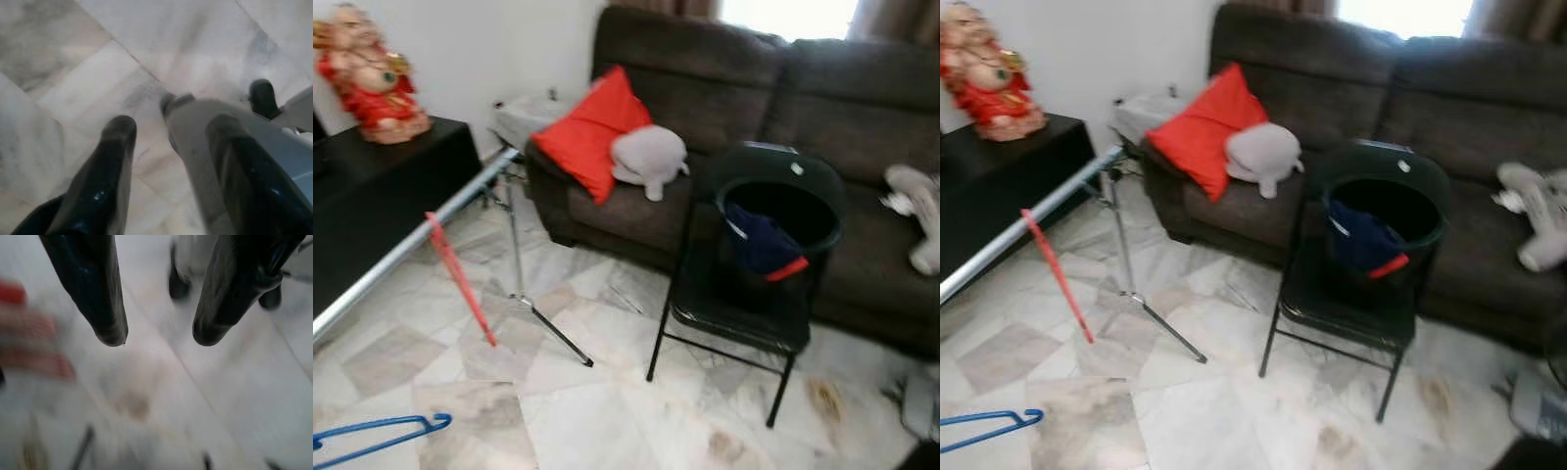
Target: Hang hanger
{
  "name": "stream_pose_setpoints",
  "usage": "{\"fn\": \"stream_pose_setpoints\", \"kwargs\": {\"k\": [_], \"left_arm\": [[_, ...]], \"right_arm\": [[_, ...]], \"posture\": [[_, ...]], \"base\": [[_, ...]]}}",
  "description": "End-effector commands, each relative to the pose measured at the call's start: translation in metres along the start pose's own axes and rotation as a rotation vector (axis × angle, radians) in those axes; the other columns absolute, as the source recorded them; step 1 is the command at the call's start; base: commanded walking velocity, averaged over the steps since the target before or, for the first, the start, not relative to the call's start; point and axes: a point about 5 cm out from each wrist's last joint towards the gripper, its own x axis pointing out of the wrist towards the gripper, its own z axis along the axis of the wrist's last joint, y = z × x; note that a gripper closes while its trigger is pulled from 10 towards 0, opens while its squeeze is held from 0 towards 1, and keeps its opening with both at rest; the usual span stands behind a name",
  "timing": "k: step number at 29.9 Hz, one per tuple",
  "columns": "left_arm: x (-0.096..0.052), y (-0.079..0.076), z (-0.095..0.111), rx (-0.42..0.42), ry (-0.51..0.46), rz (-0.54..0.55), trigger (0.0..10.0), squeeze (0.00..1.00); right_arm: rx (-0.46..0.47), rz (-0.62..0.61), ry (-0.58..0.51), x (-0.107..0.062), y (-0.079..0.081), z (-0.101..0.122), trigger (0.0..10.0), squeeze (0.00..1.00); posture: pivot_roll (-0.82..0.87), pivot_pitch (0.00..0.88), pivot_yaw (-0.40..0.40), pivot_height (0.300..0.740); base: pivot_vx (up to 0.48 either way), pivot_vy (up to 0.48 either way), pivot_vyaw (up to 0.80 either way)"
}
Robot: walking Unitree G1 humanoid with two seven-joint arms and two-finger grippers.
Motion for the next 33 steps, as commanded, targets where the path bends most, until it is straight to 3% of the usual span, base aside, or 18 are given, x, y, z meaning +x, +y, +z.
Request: {"fn": "stream_pose_setpoints", "kwargs": {"k": [1,7,17,33], "left_arm": [[-0.0035,-0.0011,-0.0235,-0.011,0.087,-0.002,10.0,0.0],[-0.0035,-0.001,-0.0234,-0.011,0.088,-0.002,10.0,0.0],[-0.0036,-0.0005,-0.0234,-0.01,0.087,-0.002,10.0,0.0],[-0.0035,-0.0002,-0.0229,-0.007,0.087,-0.003,10.0,0.0]], "right_arm": [[0.012,0.012,0.006,-0.0007,0.005,-0.0047,10.0,0.0],[0.023,0.006,0.014,-0.0007,0.0049,-0.0057,10.0,0.0],[0.018,0.01,0.013,-0.0006,0.0055,-0.0053,10.0,0.0],[0.023,0.007,-0.006,-0.0006,0.0057,-0.0035,10.0,0.0]], "posture": [[0.02,0.001,-0.013,0.74],[0.02,0.0,-0.013,0.74],[0.02,0.0,-0.01,0.74],[0.02,0.0,-0.006,0.74]], "base": [[0.292,0.0,0.0],[0.291,0.0,0.0],[0.291,0.0,-0.73],[0.292,0.0,0.0]]}}
